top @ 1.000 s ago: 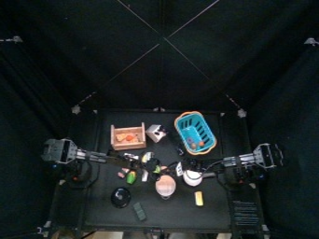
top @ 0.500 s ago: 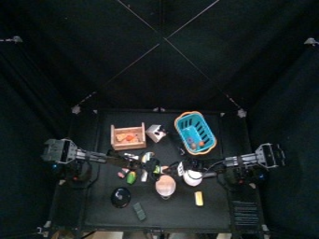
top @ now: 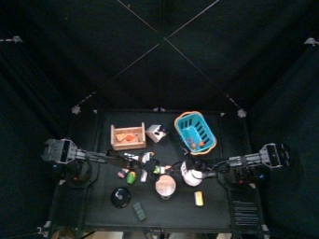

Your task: Remove egg shell

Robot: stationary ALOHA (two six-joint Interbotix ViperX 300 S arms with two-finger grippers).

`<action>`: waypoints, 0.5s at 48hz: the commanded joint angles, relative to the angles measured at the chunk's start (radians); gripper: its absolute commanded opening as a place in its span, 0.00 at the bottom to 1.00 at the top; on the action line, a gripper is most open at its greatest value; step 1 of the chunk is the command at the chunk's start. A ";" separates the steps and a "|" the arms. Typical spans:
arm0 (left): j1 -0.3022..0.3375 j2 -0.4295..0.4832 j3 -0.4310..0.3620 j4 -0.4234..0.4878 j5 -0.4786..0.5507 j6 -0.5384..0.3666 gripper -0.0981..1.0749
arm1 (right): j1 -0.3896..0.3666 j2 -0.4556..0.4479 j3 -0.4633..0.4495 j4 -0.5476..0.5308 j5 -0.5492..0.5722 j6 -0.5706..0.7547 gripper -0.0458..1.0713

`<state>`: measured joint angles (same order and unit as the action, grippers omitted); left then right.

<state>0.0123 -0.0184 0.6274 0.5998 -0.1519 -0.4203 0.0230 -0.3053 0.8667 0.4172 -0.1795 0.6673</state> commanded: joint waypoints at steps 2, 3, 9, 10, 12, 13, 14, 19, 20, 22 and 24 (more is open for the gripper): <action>0.005 -0.006 -0.011 0.002 -0.003 0.000 0.65 | -0.002 -0.023 -0.009 -0.002 -0.005 -0.002 0.62; 0.005 -0.006 -0.011 0.002 -0.003 0.000 0.65 | -0.002 -0.023 -0.009 -0.002 -0.005 -0.002 0.62; 0.005 -0.006 -0.011 0.002 -0.003 0.000 0.65 | -0.003 -0.021 -0.009 -0.003 -0.005 -0.002 0.62; 0.005 -0.006 -0.011 0.002 -0.003 0.000 0.65 | -0.002 -0.021 -0.008 -0.002 -0.005 -0.003 0.62; 0.005 -0.006 -0.009 0.002 -0.003 0.000 0.65 | -0.002 -0.021 -0.008 -0.002 -0.005 -0.002 0.62; 0.005 -0.006 -0.011 0.002 -0.003 0.000 0.65 | -0.002 -0.023 -0.006 -0.002 -0.005 -0.003 0.62; 0.005 -0.006 -0.011 0.002 -0.003 0.000 0.65 | -0.003 -0.023 -0.006 -0.002 -0.005 -0.002 0.62; 0.005 -0.006 -0.011 0.002 -0.003 0.000 0.65 | -0.002 -0.023 0.000 -0.002 -0.005 -0.002 0.62; 0.005 -0.006 -0.011 0.002 -0.003 0.000 0.65 | -0.002 -0.023 0.002 -0.002 -0.003 -0.002 0.62; 0.005 -0.006 -0.011 0.002 -0.003 0.000 0.65 | 0.000 -0.021 0.003 -0.002 -0.005 -0.002 0.62; 0.005 -0.006 -0.009 0.002 -0.003 0.000 0.65 | 0.003 -0.023 0.003 -0.002 -0.005 -0.002 0.62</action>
